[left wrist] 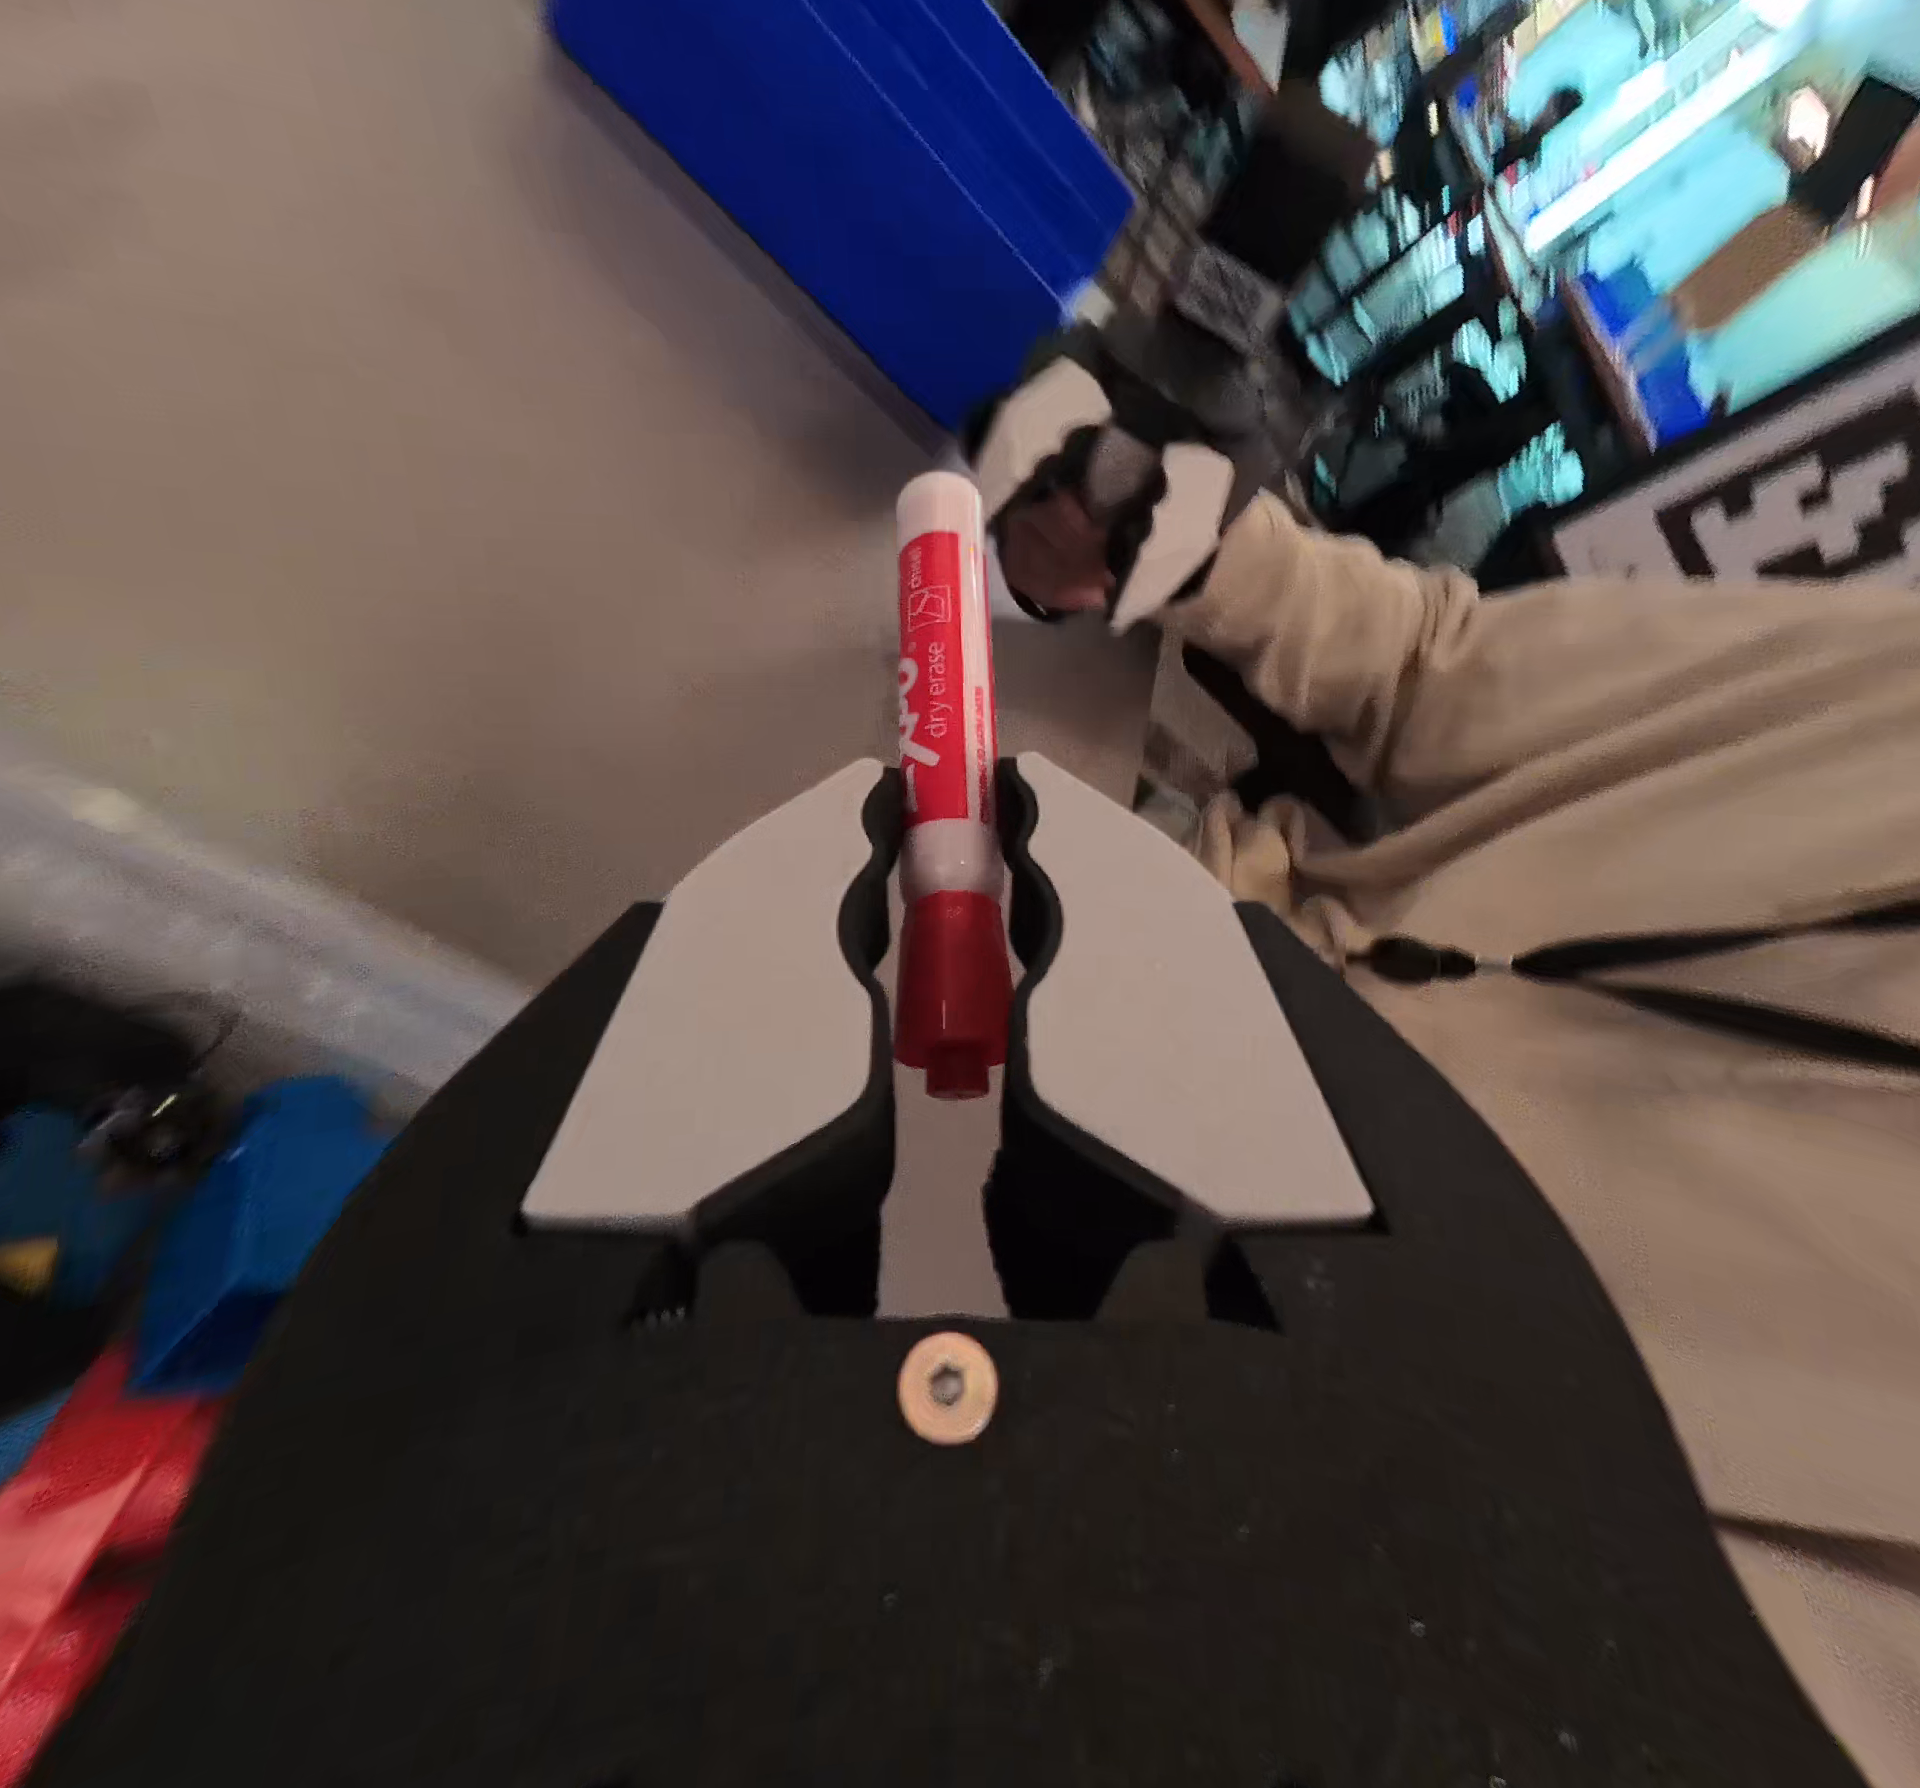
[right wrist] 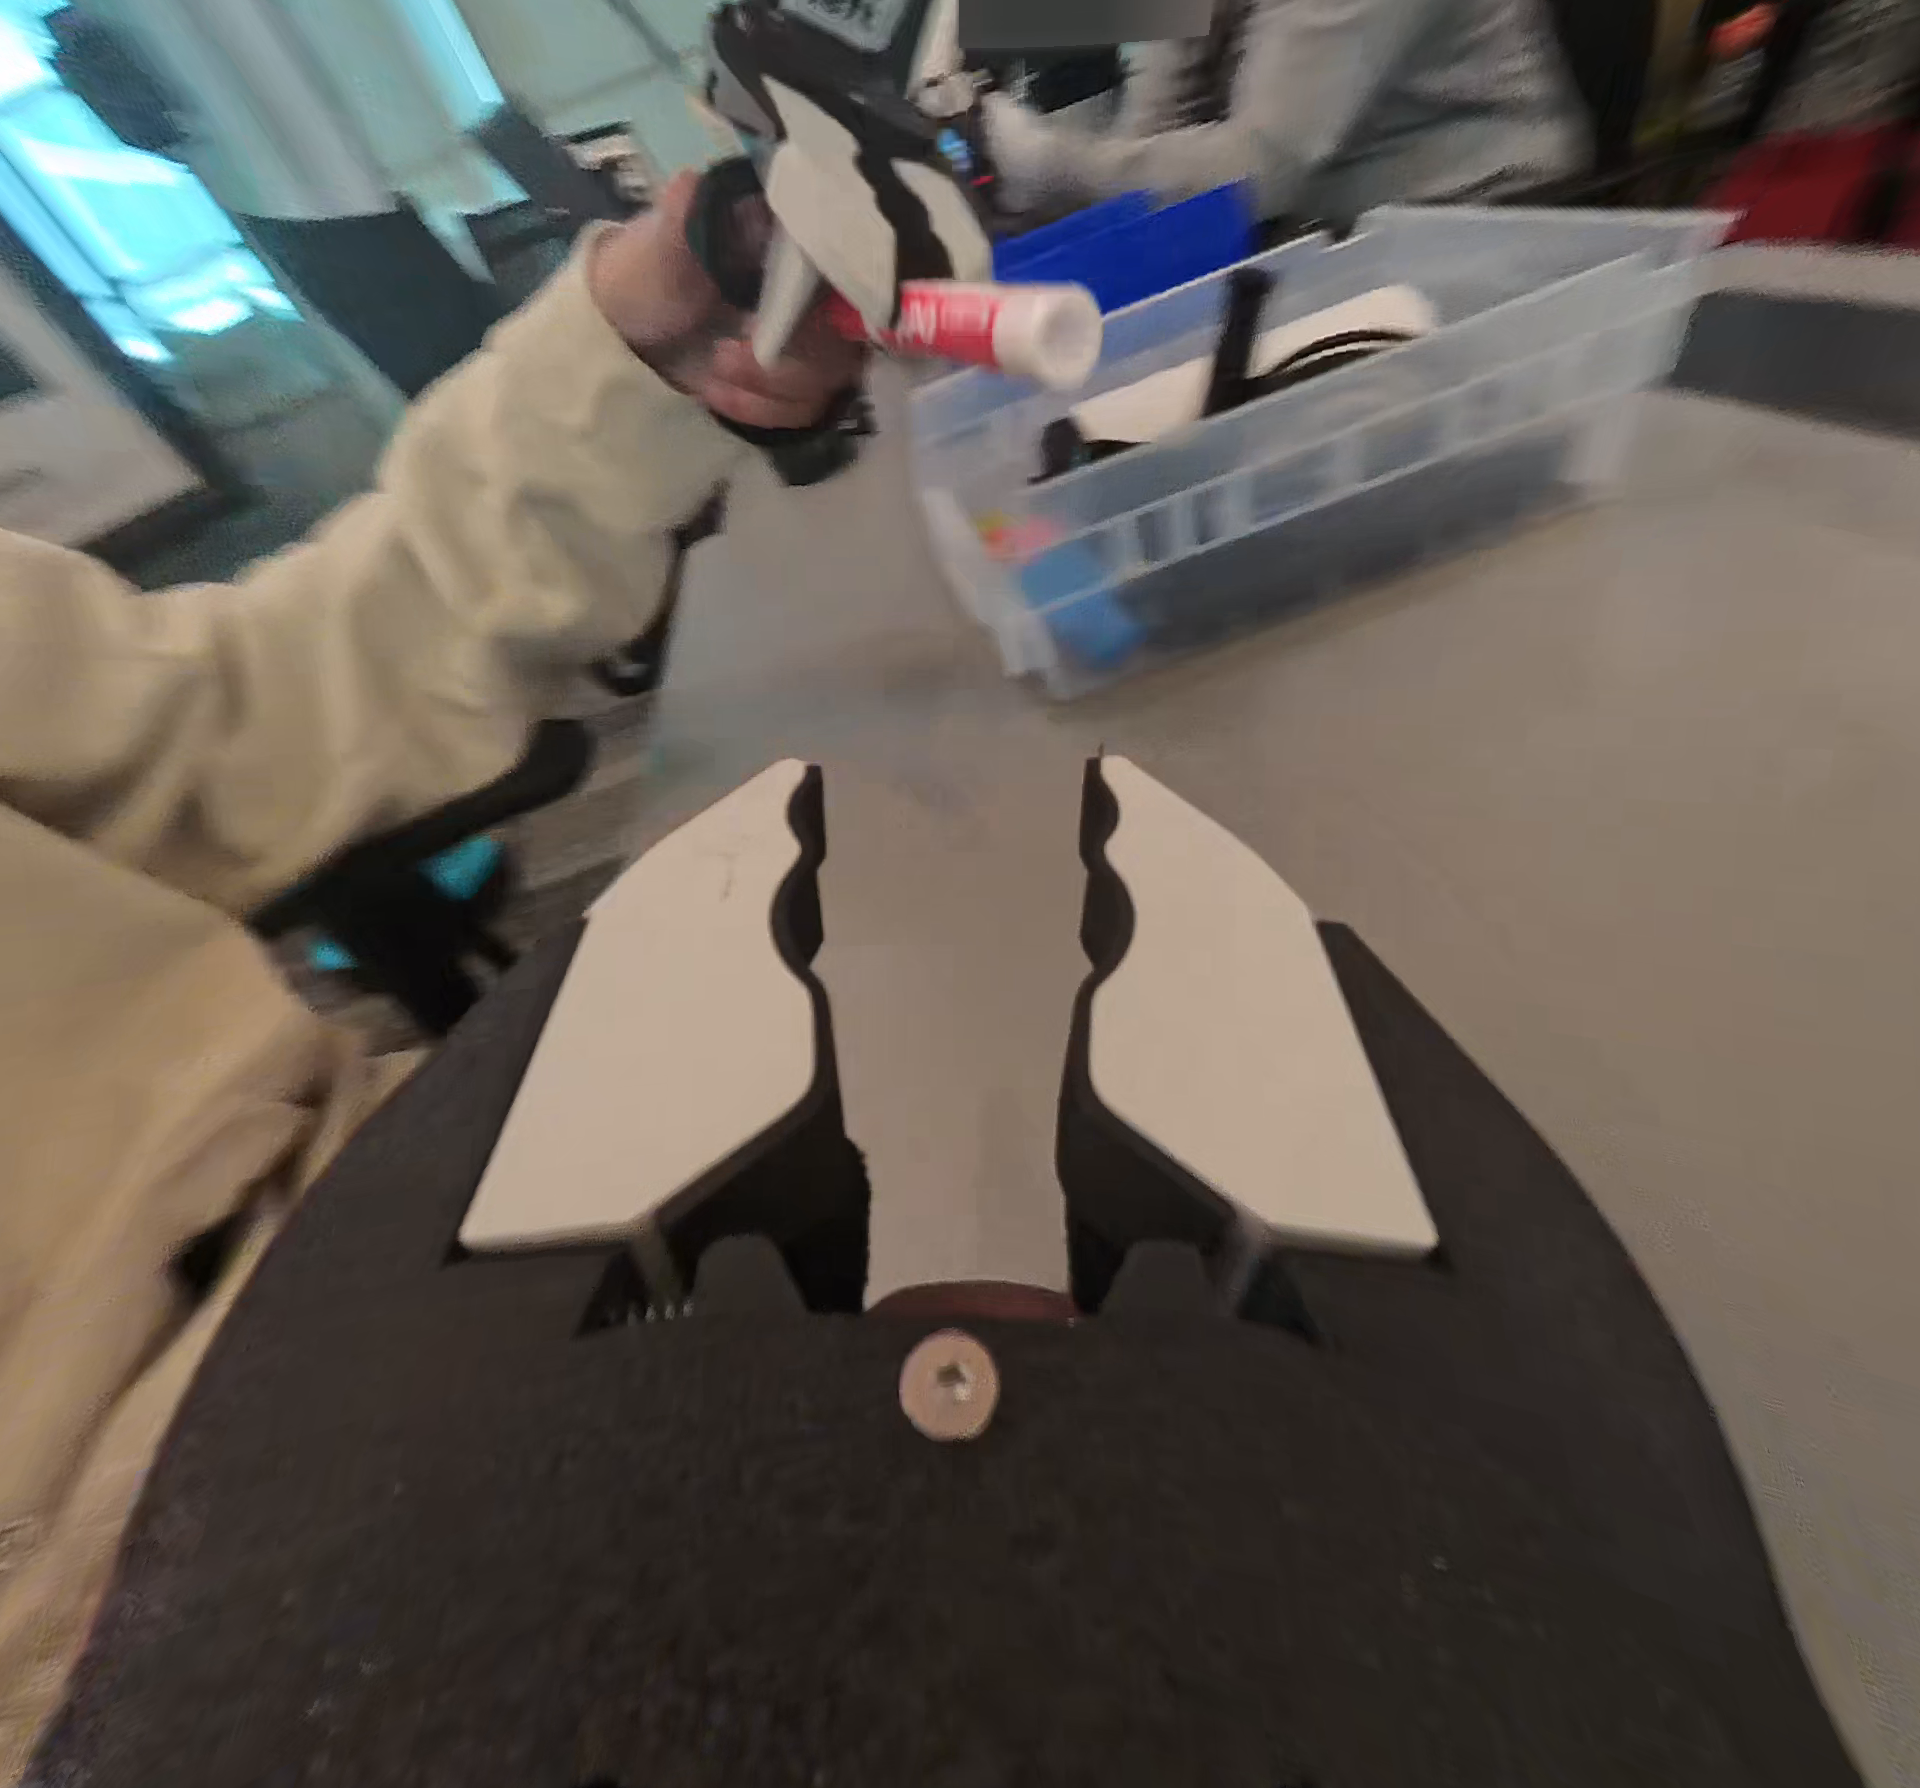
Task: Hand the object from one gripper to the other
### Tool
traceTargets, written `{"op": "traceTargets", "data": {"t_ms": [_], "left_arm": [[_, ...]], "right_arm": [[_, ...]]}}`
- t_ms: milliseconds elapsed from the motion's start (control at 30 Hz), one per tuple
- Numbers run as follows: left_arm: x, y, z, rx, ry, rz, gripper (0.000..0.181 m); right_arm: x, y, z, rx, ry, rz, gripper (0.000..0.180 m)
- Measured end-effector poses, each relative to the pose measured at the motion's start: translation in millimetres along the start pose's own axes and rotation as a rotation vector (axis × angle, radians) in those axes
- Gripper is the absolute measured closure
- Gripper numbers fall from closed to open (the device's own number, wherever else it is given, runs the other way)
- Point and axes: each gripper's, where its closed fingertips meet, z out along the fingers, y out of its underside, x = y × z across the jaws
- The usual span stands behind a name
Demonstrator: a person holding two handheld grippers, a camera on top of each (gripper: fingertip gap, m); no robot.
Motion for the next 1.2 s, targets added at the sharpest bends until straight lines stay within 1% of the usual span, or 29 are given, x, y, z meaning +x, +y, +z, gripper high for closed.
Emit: {"op": "traceTargets", "data": {"t_ms": [67,133,267,333,433,467,533,567,700,833,900,967,1000,1033,1100,1133,1200], "left_arm": [[19.9,8.7,25.7,-0.1,0.03,0.104,0.163],[36.5,10.6,44.5,-0.141,0.058,0.179,0.163],[49.1,11.6,64.0,-0.186,0.074,0.213,0.163],[48.9,12.2,69.0,-0.193,0.078,0.215,0.163],[50.6,6.7,72.4,-0.158,0.109,0.207,0.163],[50.5,6.7,73.4,-0.159,0.117,0.201,0.163],[46.3,10.2,76.6,-0.177,0.104,0.2,0.163],[46.4,11.6,77.9,-0.18,0.109,0.201,0.164],[42.6,11.9,79.7,-0.17,0.107,0.191,0.163],[40.8,3.6,81.8,-0.108,0.105,0.222,0.163],[41.6,-8.0,75.8,-0.013,0.092,0.332,0.147],[28.0,-35.8,61.4,0.194,-0.052,0.385,0.134],[21.7,-49.4,52.4,0.311,-0.113,0.386,0.12],[19.1,-60.9,44.9,0.434,-0.139,0.375,0.108],[16.4,-72.3,37.9,0.644,-0.131,0.266,0.104],[18.4,-74.7,39.2,0.746,-0.092,0.207,0.104],[23.8,-75.6,50.5,0.898,-0.005,0.116,0.104]], "right_arm": [[-6.9,-9.7,15.4,-0.009,-0.096,0.06,0.131],[-9.6,-19.3,25.5,0.018,-0.145,0.103,0.132],[-22.9,-26.8,29.8,0.09,-0.223,0.131,0.141],[-26.5,-32.2,26.9,0.13,-0.232,0.135,0.144],[-24.8,-25.5,27.5,0.091,-0.219,0.143,0.146],[-24.1,-25.8,27.0,0.104,-0.217,0.147,0.147],[-24.4,-30.3,24.6,0.145,-0.235,0.171,0.157],[-24.3,-32.7,23.3,0.164,-0.243,0.183,0.159],[-23.2,-26.6,23.8,0.133,-0.25,0.209,0.16],[-18.4,-28.5,20.2,0.159,-0.236,0.209,0.16],[-11.1,-27.7,17.2,0.167,-0.194,0.198,0.159],[1.0,-30.2,9.6,0.22,-0.134,0.197,0.159],[8.0,-34.2,3.0,0.274,-0.1,0.205,0.159],[14.5,-39.6,-4.9,0.343,-0.07,0.218,0.16],[23.9,-51.1,-21.9,0.504,-0.036,0.26,0.16],[26.3,-56.6,-29.1,0.587,-0.047,0.306,0.159],[25.7,-65.3,-37.3,0.74,-0.129,0.437,0.159]]}}
